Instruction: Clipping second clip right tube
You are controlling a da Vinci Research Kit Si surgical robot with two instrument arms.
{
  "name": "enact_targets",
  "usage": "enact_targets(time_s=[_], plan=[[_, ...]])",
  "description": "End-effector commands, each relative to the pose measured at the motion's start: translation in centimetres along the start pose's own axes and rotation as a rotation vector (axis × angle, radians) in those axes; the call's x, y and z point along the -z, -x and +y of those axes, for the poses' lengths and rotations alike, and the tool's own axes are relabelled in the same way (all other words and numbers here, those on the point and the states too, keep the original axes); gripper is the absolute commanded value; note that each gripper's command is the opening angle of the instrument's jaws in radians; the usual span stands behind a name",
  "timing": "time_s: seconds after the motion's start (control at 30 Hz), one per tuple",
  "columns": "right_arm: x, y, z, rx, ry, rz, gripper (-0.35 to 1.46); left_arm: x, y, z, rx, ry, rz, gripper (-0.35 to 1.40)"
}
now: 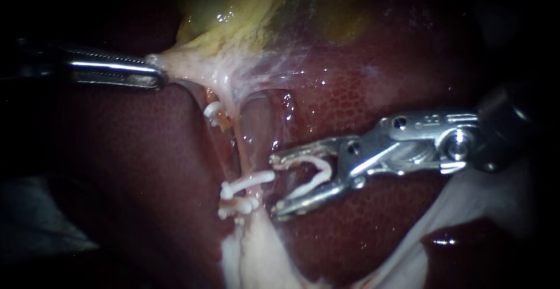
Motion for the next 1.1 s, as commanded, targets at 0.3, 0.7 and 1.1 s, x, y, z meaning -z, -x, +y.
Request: enact_targets(time_s=[0.3, 0.7, 1.1], plan=[[-0.19, 0.14, 0.37, -0.066, 0.043, 0.008, 0.48, -0.01, -0.01, 0.01, 0.000, -0.001, 0.000, -0.35], [-0.60, 0.38, 0.59, -0.098, 0.062, 0.020, 0.49, -0.02, -0.01, 0.03, 0.000, -0.003, 0.000, -0.35], [-0.73, 0.41, 0.60, -0.175, -0.091, 0.155, 0.49, -0.03, -0.01, 0.03, 0.000, -0.006, 0.001, -0.35]])
